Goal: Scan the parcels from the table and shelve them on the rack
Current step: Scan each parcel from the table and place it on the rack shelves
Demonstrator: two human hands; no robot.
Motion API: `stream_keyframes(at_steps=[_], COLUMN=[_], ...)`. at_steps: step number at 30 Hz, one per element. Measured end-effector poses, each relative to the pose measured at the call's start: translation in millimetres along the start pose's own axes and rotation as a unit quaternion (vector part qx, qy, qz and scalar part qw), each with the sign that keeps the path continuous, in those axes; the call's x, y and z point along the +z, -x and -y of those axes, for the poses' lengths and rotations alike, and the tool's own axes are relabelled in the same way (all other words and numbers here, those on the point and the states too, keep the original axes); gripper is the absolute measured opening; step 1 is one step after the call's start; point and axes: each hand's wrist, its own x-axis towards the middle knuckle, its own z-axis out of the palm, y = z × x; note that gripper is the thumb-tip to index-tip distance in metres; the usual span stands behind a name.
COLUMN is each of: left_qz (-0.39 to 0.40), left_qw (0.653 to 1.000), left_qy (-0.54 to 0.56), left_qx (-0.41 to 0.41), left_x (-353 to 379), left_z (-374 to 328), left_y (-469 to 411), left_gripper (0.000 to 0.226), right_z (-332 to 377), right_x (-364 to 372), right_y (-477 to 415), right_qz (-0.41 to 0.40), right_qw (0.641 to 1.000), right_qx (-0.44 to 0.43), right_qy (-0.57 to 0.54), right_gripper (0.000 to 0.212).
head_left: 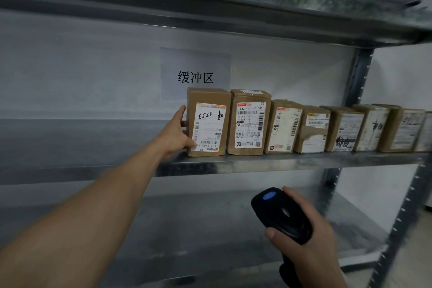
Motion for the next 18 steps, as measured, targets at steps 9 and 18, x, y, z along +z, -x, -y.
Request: stream_keyframes(at_steps=[9, 18], left_qz=[-0.096, -0.225], left_qw=[0.972, 0.901], left_qy=[-0.211, -0.356], left_qx=[0.027, 0.101], left_x=[9.3, 34.9], left_z=[16.9, 32.5], left_y=[17.3, 75.7], left_gripper=[0.122, 0.071], right_z=[-5.8, -6.7], right_x=[-7.4, -37.2], right_y=[8.4, 17.0], right_qz=[-0.01, 0.025], right_qw=[1.0, 1.0], right_qx=[-0.008, -0.012], right_qy=[0.014, 0.0], right_gripper=[0.082, 0.08])
